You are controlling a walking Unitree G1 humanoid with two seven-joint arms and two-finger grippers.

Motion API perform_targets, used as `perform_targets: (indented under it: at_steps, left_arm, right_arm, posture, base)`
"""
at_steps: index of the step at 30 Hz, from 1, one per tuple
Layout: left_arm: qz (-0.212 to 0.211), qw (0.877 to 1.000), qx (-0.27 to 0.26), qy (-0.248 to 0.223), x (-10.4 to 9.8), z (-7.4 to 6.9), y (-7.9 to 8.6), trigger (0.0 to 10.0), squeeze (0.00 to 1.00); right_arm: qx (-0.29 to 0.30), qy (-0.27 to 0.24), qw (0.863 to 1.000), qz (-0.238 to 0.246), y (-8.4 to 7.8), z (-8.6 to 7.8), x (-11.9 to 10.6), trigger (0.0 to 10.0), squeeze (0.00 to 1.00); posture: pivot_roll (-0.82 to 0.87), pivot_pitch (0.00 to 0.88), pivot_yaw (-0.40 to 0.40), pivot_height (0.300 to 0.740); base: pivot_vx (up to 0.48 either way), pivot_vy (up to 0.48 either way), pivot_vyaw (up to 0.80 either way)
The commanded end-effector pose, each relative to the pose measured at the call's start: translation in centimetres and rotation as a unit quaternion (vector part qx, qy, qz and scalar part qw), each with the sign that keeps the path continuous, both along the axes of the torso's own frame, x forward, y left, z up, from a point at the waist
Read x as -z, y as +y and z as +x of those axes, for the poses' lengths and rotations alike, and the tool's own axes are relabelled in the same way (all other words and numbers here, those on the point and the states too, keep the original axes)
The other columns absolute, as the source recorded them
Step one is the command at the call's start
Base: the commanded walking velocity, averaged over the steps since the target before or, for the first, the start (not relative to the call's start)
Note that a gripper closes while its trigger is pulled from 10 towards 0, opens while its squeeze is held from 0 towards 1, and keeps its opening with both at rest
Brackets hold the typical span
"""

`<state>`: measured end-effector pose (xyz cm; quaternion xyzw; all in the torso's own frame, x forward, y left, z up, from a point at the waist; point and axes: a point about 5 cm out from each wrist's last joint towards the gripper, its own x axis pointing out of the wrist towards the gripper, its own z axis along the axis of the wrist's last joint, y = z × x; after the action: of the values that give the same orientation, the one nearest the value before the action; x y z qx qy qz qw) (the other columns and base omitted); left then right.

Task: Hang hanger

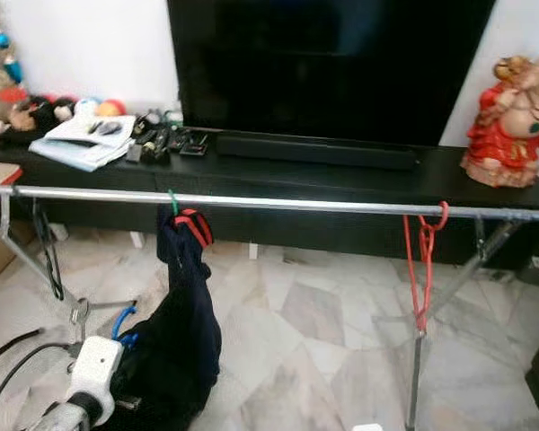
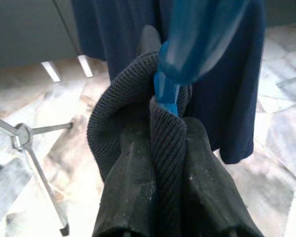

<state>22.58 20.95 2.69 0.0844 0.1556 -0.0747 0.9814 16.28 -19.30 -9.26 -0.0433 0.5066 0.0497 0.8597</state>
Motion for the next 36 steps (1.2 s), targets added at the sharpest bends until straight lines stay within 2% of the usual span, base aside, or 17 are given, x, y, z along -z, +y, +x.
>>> perform_targets:
  at_steps: [1,20,26,30,36]
  left_arm:
    - [0.000,1.000,0.010,-0.016,-0.6,0.4,-0.6,10.0,0.00]
    - [0.006,1.000,0.026,-0.016,-0.4,0.3,-1.3,10.0,0.00]
    - [0.012,0.999,0.030,-0.008,-0.2,0.2,-1.4,10.0,0.00]
    - [0.006,1.000,0.017,-0.021,-0.3,0.2,-1.3,10.0,0.00]
    - [0.008,1.000,0.004,-0.016,-0.3,0.2,-1.1,10.0,0.00]
  right_arm:
    - [0.006,0.005,1.000,-0.009,-0.8,-0.3,0.0,10.0,0.00]
    - [-0.001,0.004,1.000,-0.006,0.5,-0.2,0.2,10.0,0.00]
    - [-0.003,0.002,1.000,-0.007,0.6,0.0,0.1,10.0,0.00]
    - [-0.004,-0.004,1.000,-0.004,0.8,0.4,0.0,10.0,0.00]
    - [-0.002,-0.007,1.000,-0.004,0.3,0.5,-0.2,10.0,0.00]
  posture:
    - [0.09,0.000,0.009,0.740]
    - [0.09,0.000,0.007,0.740]
    - [0.09,0.000,0.003,0.740]
    - [0.09,0.000,0.001,0.740]
    - [0.09,0.000,-0.003,0.740]
  base:
    - [0.000,-0.352,0.00]
    - [0.000,-0.355,0.00]
    - [0.000,0.000,0.00]
    - [0.000,0.000,0.00]
    - [0.000,0.000,0.00]
